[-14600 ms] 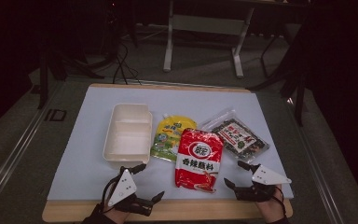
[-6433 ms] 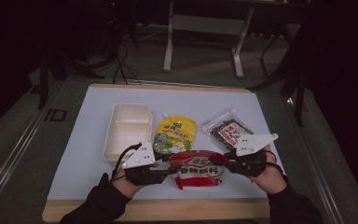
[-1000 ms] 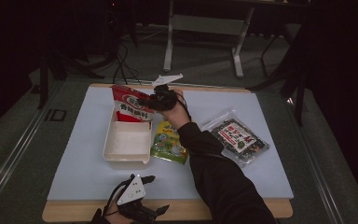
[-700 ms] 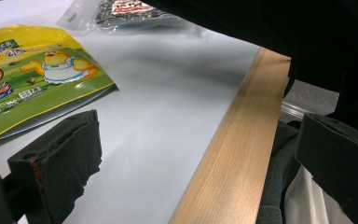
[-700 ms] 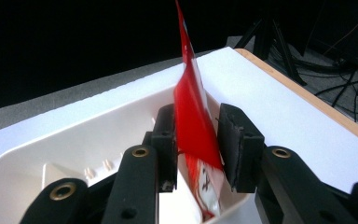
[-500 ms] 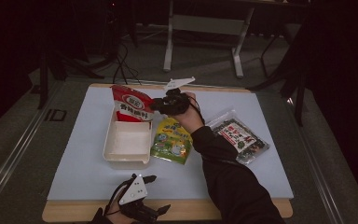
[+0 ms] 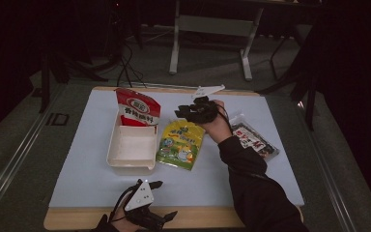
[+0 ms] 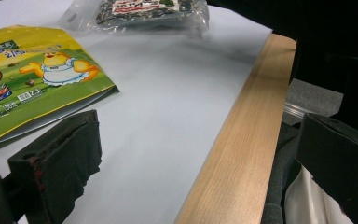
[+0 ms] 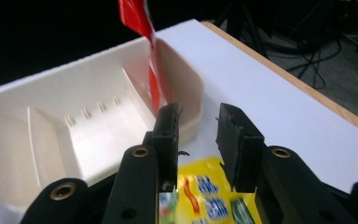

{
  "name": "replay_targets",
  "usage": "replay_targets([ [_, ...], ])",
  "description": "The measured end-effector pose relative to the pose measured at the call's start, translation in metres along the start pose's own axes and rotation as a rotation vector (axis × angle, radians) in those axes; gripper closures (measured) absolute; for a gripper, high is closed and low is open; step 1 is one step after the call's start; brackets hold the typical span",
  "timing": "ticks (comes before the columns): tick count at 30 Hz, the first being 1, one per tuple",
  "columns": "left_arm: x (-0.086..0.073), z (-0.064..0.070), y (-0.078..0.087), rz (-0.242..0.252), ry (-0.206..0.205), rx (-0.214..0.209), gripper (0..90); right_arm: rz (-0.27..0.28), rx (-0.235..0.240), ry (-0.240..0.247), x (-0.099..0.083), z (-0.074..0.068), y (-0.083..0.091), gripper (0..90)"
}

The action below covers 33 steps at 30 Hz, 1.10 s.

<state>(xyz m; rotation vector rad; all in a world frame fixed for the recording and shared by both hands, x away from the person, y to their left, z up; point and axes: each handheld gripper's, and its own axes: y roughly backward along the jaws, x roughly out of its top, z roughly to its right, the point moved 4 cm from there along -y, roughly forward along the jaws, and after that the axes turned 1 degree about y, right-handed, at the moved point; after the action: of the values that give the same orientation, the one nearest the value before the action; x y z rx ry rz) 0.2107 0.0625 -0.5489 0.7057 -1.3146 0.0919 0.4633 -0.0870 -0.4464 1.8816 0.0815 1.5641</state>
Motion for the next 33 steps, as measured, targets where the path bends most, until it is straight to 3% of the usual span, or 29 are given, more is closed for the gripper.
replay_targets([
  [6,-0.001,0.0,-0.002,-0.008,-0.002,0.002,1.8,-0.001,-0.038,-0.005,-0.013,0.011,0.025,69.7],
  [13,0.0,-0.001,-0.003,-0.008,0.007,0.003,1.7,-0.009,-0.117,-0.005,-0.035,0.031,0.071,71.0],
  [20,-0.001,-0.001,-0.004,-0.009,0.011,0.002,1.7,-0.011,-0.185,-0.051,-0.061,0.053,0.108,79.1],
  [26,-0.001,-0.001,-0.004,-0.016,0.007,0.004,1.7,-0.064,-0.26,-0.093,-0.09,0.074,0.127,89.6],
  [33,-0.002,-0.001,-0.005,-0.015,0.006,0.002,1.8,-0.102,-0.319,-0.158,-0.126,0.101,0.137,90.0],
])
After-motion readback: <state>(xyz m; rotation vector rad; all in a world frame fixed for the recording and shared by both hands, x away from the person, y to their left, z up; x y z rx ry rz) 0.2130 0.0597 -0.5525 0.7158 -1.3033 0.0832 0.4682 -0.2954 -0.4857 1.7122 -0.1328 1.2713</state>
